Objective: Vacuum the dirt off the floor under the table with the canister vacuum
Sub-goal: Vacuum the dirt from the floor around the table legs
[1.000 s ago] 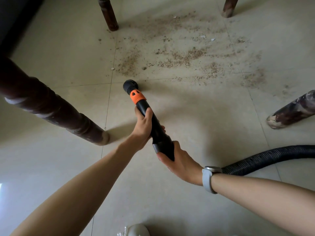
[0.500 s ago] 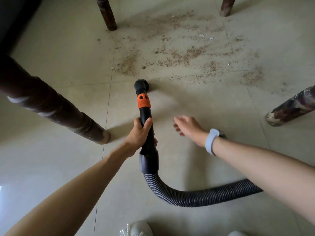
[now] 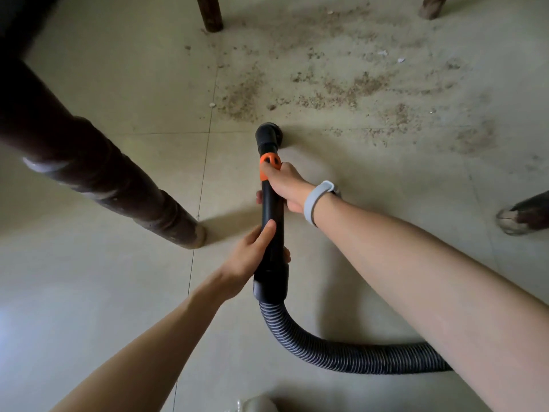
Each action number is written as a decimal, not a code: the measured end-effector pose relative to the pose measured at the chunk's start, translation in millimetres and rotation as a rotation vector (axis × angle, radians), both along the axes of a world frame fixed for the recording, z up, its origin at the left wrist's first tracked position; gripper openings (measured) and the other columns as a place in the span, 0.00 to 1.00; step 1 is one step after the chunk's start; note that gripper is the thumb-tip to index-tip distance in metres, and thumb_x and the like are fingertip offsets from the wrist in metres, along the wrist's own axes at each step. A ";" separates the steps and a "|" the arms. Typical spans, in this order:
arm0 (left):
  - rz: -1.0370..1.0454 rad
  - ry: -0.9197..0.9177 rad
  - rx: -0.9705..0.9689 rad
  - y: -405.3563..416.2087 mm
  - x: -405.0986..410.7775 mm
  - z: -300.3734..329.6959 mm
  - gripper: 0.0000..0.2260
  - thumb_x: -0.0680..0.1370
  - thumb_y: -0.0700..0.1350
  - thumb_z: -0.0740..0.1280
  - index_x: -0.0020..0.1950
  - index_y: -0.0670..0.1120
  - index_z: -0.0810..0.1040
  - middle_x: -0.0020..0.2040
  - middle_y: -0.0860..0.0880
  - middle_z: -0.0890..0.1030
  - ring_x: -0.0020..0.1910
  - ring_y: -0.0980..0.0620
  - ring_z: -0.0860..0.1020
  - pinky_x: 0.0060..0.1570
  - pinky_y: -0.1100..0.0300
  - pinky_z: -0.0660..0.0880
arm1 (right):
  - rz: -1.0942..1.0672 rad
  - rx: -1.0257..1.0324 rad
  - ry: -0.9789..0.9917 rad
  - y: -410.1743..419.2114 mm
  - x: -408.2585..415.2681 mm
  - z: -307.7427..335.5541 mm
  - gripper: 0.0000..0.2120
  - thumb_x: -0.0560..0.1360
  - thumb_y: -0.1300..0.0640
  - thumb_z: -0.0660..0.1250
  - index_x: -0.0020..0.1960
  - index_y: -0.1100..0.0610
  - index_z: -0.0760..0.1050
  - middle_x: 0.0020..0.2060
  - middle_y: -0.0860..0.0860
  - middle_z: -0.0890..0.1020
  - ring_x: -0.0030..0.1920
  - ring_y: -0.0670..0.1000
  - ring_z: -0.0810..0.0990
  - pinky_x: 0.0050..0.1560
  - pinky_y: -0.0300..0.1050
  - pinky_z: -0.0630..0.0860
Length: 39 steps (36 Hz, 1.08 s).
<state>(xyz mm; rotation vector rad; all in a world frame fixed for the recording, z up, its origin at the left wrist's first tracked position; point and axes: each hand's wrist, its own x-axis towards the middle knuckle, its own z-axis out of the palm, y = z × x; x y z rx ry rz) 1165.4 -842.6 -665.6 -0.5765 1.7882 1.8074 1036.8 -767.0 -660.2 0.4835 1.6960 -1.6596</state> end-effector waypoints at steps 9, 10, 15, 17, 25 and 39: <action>0.074 0.114 -0.177 5.4 2.1 -8.5 0.17 0.83 0.52 0.53 0.55 0.37 0.68 0.36 0.44 0.78 0.33 0.43 0.79 0.42 0.47 0.79 | -0.144 -0.124 -0.007 -11.1 6.1 -6.3 0.11 0.78 0.54 0.63 0.42 0.60 0.67 0.33 0.55 0.73 0.28 0.53 0.73 0.32 0.44 0.75; 0.072 0.123 -0.186 5.4 2.5 -9.7 0.17 0.83 0.52 0.53 0.54 0.38 0.68 0.36 0.44 0.78 0.33 0.43 0.79 0.43 0.46 0.78 | -0.133 -0.133 -0.017 -10.4 8.3 -6.9 0.11 0.78 0.54 0.64 0.42 0.60 0.68 0.33 0.55 0.73 0.28 0.53 0.73 0.32 0.45 0.75; -0.037 0.137 -0.214 11.8 0.0 -8.6 0.14 0.82 0.53 0.53 0.47 0.44 0.68 0.36 0.44 0.80 0.36 0.42 0.80 0.47 0.42 0.78 | -0.135 -0.146 -0.071 10.8 10.7 -3.4 0.10 0.77 0.57 0.66 0.43 0.61 0.69 0.32 0.55 0.74 0.28 0.53 0.74 0.32 0.44 0.75; -0.103 0.140 -0.227 20.1 -6.0 -4.2 0.15 0.82 0.54 0.54 0.48 0.43 0.69 0.36 0.45 0.80 0.36 0.43 0.80 0.48 0.43 0.78 | -0.193 -0.120 -0.069 26.6 8.1 0.7 0.10 0.77 0.56 0.66 0.44 0.61 0.68 0.31 0.54 0.73 0.27 0.53 0.74 0.32 0.42 0.75; -0.302 0.199 -0.324 53.4 -23.0 -1.1 0.13 0.82 0.52 0.56 0.45 0.43 0.70 0.36 0.46 0.81 0.33 0.46 0.80 0.44 0.50 0.78 | -0.303 0.077 0.075 79.6 10.3 -1.0 0.12 0.78 0.52 0.62 0.47 0.61 0.67 0.29 0.54 0.75 0.27 0.54 0.77 0.32 0.43 0.76; -0.364 0.212 -0.585 64.1 -17.7 -7.9 0.13 0.82 0.51 0.56 0.52 0.41 0.70 0.41 0.45 0.82 0.40 0.47 0.79 0.40 0.60 0.70 | -0.311 -0.071 0.078 88.1 19.9 -20.8 0.13 0.75 0.54 0.69 0.49 0.60 0.67 0.30 0.54 0.75 0.28 0.53 0.78 0.37 0.47 0.79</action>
